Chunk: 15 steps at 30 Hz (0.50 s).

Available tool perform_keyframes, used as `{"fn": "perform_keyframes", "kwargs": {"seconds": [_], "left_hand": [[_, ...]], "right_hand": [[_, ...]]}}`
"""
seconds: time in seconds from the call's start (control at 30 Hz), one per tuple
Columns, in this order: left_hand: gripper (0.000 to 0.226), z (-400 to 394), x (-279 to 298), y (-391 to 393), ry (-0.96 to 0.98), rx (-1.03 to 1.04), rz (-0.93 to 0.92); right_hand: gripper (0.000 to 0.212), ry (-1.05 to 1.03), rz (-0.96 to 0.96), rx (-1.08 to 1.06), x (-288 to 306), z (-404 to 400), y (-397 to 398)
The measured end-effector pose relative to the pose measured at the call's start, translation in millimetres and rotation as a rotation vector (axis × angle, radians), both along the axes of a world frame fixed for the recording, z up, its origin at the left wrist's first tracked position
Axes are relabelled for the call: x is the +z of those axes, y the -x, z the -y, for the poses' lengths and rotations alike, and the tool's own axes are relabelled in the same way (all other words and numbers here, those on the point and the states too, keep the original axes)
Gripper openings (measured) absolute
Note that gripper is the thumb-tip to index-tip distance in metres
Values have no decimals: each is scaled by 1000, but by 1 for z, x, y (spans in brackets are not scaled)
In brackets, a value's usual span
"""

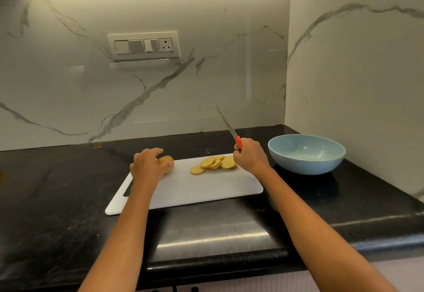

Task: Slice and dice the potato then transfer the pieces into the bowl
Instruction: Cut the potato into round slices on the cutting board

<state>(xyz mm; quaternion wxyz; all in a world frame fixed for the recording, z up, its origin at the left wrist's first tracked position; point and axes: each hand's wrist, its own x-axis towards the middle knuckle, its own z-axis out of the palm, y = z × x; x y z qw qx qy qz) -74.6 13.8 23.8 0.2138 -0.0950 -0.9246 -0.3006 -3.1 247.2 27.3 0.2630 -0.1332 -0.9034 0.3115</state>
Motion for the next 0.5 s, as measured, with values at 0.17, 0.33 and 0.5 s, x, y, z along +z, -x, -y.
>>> {"fn": "perform_keyframes", "kwargs": {"seconds": [0.17, 0.33, 0.5], "left_hand": [[44, 8, -4, 0, -13, -23, 139], [51, 9, -9, 2, -100, -16, 167], [50, 13, -13, 3, -120, -4, 202]], "right_hand": [[20, -18, 13, -18, -1, 3, -3], [22, -56, 52, -44, -3, 8, -9], [30, -69, 135, -239, -3, 1, -24]]}}
